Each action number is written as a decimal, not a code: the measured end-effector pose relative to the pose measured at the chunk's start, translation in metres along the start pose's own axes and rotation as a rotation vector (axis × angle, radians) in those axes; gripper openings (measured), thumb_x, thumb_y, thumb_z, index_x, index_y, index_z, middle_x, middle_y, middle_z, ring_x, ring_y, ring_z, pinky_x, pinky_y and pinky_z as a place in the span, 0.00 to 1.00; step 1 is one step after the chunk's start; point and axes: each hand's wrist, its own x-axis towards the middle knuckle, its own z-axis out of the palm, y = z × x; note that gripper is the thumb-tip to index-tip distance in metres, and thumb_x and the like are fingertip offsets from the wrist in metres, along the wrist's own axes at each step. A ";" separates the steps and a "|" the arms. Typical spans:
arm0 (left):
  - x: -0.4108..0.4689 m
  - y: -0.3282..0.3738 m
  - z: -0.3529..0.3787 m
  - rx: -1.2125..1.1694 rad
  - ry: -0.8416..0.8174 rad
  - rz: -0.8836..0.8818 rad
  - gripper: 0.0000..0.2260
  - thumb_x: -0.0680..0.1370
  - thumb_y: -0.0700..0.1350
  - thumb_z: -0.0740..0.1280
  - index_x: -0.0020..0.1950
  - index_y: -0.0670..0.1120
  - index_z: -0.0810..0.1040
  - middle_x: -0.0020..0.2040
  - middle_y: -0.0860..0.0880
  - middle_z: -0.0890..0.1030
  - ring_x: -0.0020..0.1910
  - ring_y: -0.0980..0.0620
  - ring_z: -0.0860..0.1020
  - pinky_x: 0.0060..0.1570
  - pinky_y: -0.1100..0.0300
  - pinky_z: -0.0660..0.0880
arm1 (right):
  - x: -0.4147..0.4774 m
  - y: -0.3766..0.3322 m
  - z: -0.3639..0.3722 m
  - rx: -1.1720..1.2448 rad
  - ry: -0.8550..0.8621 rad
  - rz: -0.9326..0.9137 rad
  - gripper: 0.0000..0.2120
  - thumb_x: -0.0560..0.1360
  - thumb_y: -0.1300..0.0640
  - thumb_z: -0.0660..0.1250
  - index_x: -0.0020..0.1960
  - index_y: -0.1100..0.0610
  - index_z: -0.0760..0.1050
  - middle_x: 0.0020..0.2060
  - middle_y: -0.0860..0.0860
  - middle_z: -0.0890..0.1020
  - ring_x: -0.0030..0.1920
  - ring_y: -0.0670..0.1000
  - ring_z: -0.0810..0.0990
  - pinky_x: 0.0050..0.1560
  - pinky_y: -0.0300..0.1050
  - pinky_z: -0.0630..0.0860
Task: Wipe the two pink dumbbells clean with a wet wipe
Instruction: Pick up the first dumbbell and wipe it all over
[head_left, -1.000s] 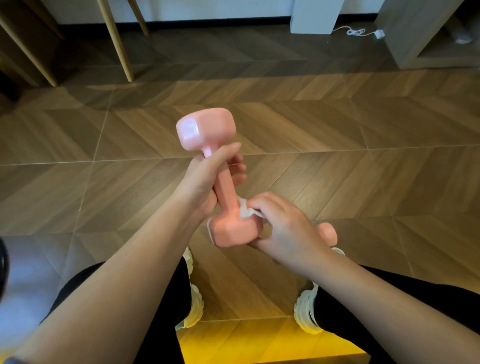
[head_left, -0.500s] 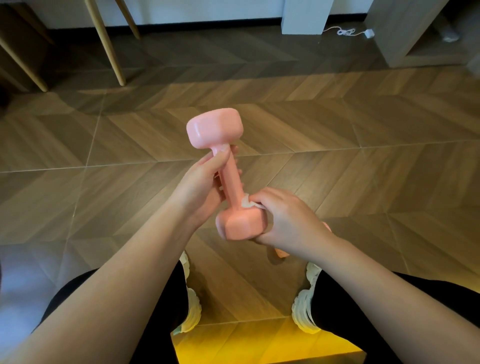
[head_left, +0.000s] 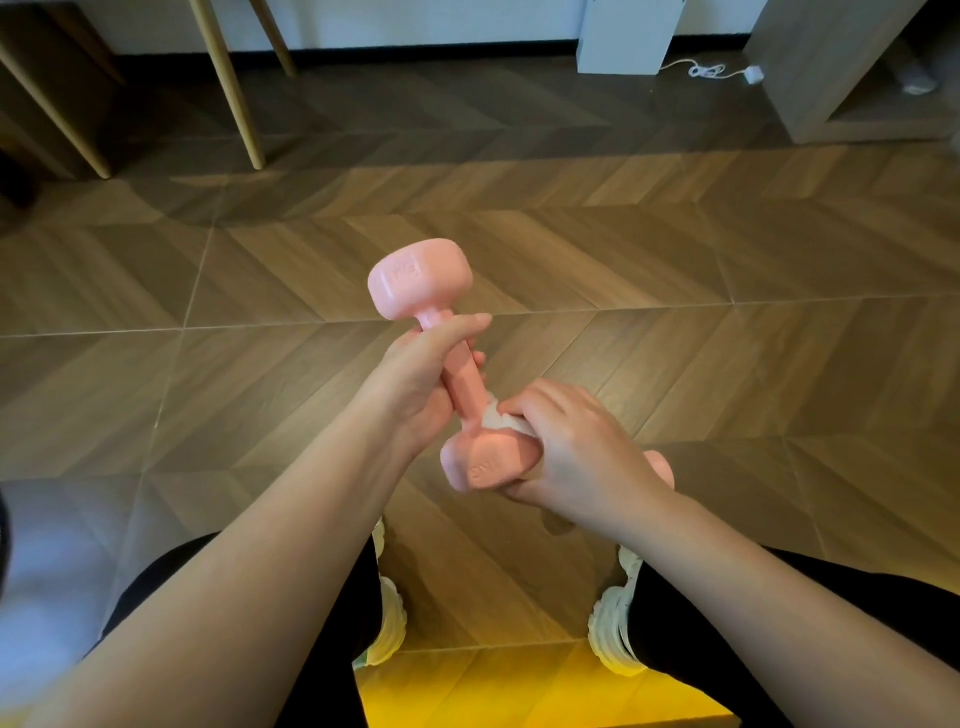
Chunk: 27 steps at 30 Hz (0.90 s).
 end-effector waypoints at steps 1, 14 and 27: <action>0.000 0.000 0.000 0.004 -0.003 -0.013 0.09 0.75 0.41 0.72 0.49 0.44 0.73 0.35 0.49 0.73 0.34 0.53 0.73 0.40 0.57 0.72 | 0.000 0.000 0.001 -0.007 -0.004 0.002 0.25 0.59 0.49 0.82 0.50 0.59 0.77 0.44 0.51 0.79 0.45 0.51 0.76 0.46 0.38 0.61; 0.001 0.001 -0.001 -0.032 0.036 -0.025 0.08 0.75 0.39 0.70 0.39 0.46 0.74 0.31 0.49 0.72 0.28 0.53 0.72 0.33 0.59 0.73 | -0.005 -0.003 0.008 -0.047 0.074 -0.055 0.26 0.59 0.51 0.82 0.50 0.61 0.76 0.45 0.55 0.79 0.46 0.54 0.77 0.50 0.42 0.66; -0.008 0.012 0.000 -0.097 -0.013 -0.044 0.09 0.77 0.43 0.67 0.39 0.47 0.70 0.28 0.51 0.71 0.24 0.55 0.70 0.28 0.64 0.70 | -0.002 -0.010 -0.014 0.281 -0.033 0.000 0.29 0.59 0.51 0.84 0.54 0.48 0.73 0.46 0.39 0.74 0.47 0.37 0.74 0.46 0.30 0.66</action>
